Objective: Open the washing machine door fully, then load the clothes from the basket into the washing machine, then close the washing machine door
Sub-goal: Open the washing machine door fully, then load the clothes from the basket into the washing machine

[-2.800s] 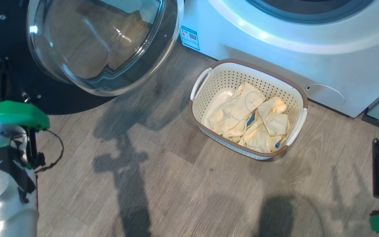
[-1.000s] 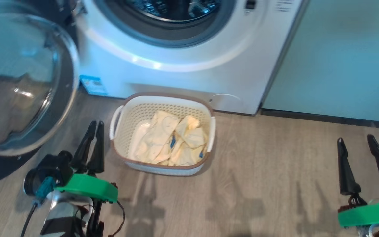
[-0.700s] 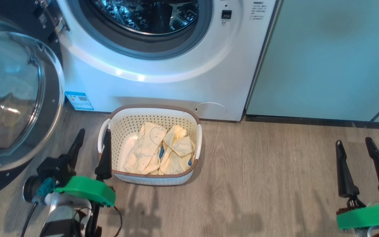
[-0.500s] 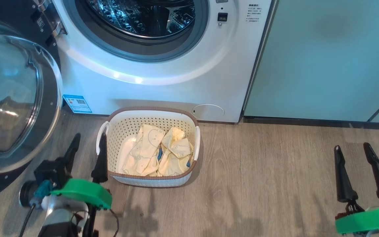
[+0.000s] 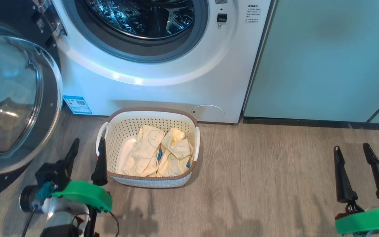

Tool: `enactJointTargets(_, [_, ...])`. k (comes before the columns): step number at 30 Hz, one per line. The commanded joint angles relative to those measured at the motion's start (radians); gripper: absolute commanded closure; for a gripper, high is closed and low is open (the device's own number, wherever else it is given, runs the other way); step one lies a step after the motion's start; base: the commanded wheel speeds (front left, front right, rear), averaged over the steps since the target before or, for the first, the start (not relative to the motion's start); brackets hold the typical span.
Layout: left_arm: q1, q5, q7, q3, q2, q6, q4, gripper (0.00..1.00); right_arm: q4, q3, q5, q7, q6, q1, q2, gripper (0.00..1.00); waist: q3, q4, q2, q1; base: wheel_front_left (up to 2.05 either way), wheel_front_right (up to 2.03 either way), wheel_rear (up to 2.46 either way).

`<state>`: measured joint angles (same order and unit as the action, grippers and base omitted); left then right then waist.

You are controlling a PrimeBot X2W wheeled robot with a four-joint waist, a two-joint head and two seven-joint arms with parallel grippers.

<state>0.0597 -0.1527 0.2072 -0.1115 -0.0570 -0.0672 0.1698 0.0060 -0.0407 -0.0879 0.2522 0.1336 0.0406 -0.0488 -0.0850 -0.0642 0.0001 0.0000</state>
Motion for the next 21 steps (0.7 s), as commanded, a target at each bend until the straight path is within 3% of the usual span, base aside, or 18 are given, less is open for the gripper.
enactJointTargets(1, [0.019, -0.001, 0.003, -0.024, -0.025, 0.006, -0.033, 0.00, -0.028, 0.017, -0.006, 0.010, -0.003, -0.021, -0.003, 0.00, 0.000, 0.000, -0.0001, 0.0000, 0.00, 0.00, 0.00])
enactJointTargets(21, [0.016, -0.007, 0.008, -0.006, -0.032, 0.026, -0.041, 0.00, -0.030, 0.018, -0.007, 0.010, -0.003, -0.023, -0.002, 0.00, -0.001, -0.005, -0.0001, 0.0000, 0.00, 0.00, 0.00])
